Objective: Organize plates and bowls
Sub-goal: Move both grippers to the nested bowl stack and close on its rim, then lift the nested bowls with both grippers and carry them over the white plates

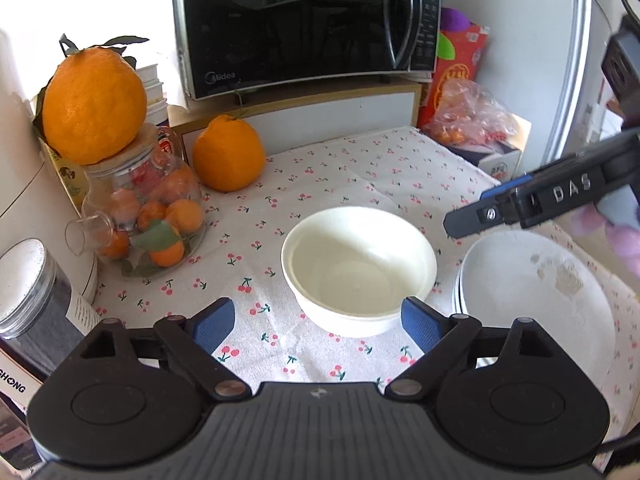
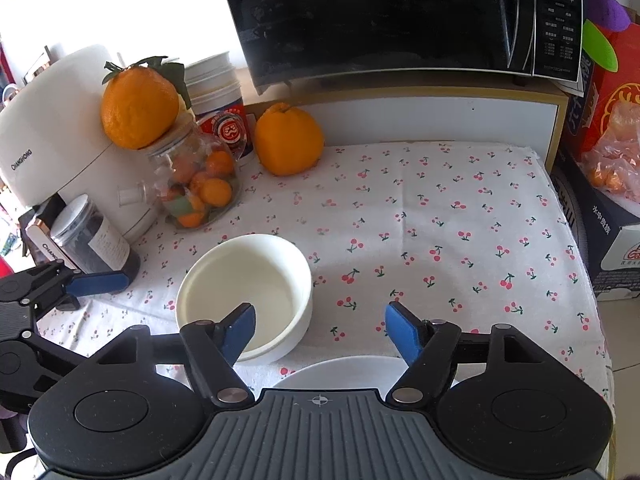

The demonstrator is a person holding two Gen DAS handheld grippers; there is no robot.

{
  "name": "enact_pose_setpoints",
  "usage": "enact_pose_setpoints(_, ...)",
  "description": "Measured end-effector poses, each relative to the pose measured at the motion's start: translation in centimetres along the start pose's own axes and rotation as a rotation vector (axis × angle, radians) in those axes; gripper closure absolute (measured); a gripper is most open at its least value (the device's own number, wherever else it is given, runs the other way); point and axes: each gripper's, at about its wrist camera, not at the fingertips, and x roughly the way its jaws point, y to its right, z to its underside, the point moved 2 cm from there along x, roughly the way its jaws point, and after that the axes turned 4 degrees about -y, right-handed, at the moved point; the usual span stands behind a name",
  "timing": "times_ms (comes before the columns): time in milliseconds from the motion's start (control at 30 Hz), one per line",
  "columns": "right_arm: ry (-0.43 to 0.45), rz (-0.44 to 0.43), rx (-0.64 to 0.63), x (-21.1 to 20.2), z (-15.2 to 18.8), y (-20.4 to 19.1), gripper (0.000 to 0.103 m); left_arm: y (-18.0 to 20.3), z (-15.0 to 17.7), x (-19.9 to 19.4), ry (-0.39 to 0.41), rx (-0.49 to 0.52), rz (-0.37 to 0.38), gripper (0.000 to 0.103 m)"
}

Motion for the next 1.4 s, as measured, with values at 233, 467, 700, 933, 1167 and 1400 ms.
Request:
enact_pose_setpoints(233,-0.02,-0.014,0.026,1.0,-0.1,0.4,0.029,0.0,0.9,1.4,-0.037,0.059,0.034,0.008)
enact_pose_setpoints(467,-0.039,-0.02,0.052,2.5,-0.5,0.2,0.028,0.6,1.2,3.4,-0.097,0.119,0.0,0.008)
enact_pose_setpoints(700,-0.056,-0.038,0.078,4.0,-1.0,0.1,0.028,0.5,1.1,4.8,-0.119,0.121,-0.006,0.008)
enact_pose_setpoints(933,-0.071,-0.064,0.143,5.4,-1.5,0.7,0.028,0.9,0.7,5.7,-0.116,0.123,0.01,0.008)
enact_pose_setpoints(1167,-0.078,-0.097,0.203,6.3,-1.9,1.1,0.028,0.9,0.6,6.6,-0.118,0.118,0.043,0.009)
enact_pose_setpoints(1400,-0.079,-0.126,0.245,6.7,-2.0,1.5,0.028,0.9,0.5,6.9,-0.111,0.106,0.072,0.011)
